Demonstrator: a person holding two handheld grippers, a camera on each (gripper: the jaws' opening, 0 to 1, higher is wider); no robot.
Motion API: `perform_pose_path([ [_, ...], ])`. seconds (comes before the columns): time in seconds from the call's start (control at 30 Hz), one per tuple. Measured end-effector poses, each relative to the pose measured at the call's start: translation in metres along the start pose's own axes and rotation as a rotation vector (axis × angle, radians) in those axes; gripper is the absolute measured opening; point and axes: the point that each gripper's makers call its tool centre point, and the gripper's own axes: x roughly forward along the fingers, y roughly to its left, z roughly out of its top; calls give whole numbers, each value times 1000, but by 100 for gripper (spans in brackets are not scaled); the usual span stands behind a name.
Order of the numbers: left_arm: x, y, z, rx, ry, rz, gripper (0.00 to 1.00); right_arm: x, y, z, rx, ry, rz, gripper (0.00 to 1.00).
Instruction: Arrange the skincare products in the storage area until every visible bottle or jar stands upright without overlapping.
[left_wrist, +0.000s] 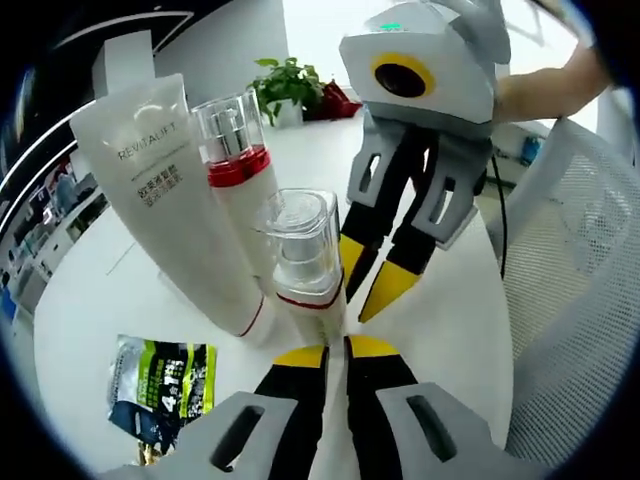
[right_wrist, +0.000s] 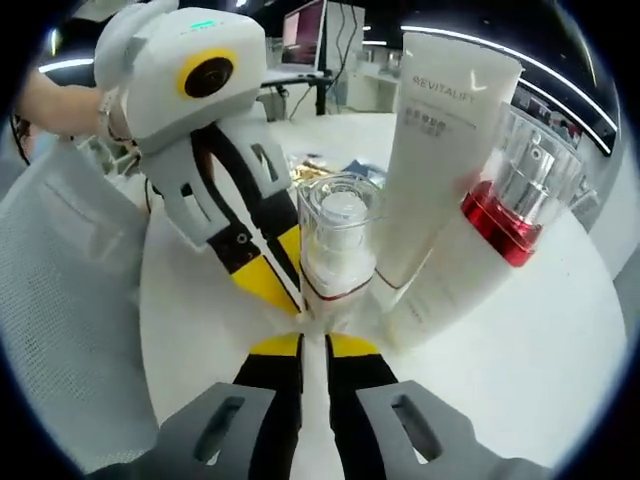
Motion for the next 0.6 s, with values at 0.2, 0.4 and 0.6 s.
perform_pose_path([
  [0.2, 4, 6, -2, -12, 6, 22, 11, 5, -4, -3, 14, 1, -10, 8],
  [0.4, 6, 8, -3, -26, 12, 18, 13, 8, -9, -3, 17, 0, -18, 10],
  [0.6, 9, 10, -3, -17, 17, 22, 11, 9, -10, -1, 16, -3, -23, 10],
])
